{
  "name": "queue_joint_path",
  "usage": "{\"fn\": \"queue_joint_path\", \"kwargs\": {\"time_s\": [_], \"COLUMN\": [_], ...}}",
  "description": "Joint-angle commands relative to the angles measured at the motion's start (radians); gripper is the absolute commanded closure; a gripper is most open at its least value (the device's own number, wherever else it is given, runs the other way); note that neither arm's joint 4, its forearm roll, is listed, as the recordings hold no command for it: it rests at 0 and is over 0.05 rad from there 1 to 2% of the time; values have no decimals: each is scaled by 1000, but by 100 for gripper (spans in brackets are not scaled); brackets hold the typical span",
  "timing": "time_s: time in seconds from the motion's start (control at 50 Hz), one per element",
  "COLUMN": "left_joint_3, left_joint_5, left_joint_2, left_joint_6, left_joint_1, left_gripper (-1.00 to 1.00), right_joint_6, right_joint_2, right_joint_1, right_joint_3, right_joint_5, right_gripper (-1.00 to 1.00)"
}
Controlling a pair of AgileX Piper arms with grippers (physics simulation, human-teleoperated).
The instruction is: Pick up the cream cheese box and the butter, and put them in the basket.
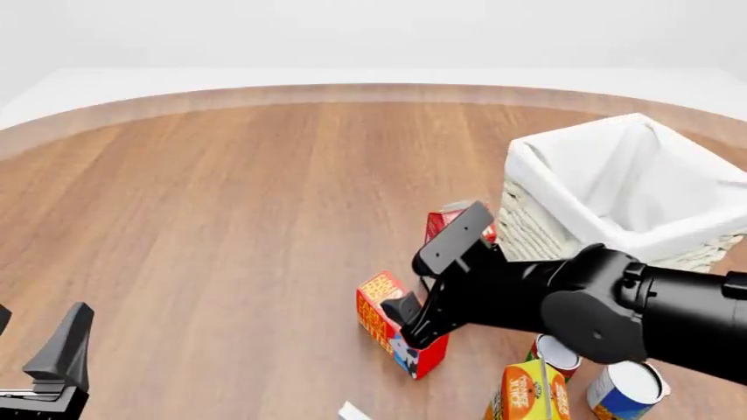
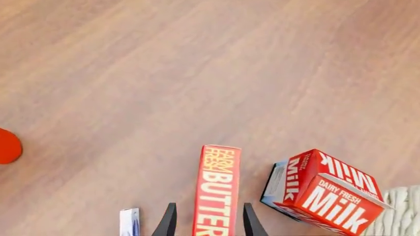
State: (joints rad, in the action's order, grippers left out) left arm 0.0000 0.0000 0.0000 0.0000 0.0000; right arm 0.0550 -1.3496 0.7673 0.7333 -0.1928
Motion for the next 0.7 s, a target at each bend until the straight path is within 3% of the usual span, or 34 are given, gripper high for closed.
{"fn": "queue_joint_path", "kwargs": {"time_s": [0.02, 0.54, 0.7], "left_joint_3": [0, 0, 0], "left_joint_5": [0, 0, 0], "left_joint_2": [0, 0, 0], "left_joint_6": [0, 0, 0], "left_joint_1": [0, 0, 0], "left_gripper": [-100, -100, -100], "right_joint_6": [-9, -23, -30], "right_joint_2": [-34, -83, -130], "right_joint_1": [-5, -8, -11], "right_joint_3": [-21, -37, -57], "right_joint_5": [37, 70, 121], "right_gripper": [-100, -100, -100]}}
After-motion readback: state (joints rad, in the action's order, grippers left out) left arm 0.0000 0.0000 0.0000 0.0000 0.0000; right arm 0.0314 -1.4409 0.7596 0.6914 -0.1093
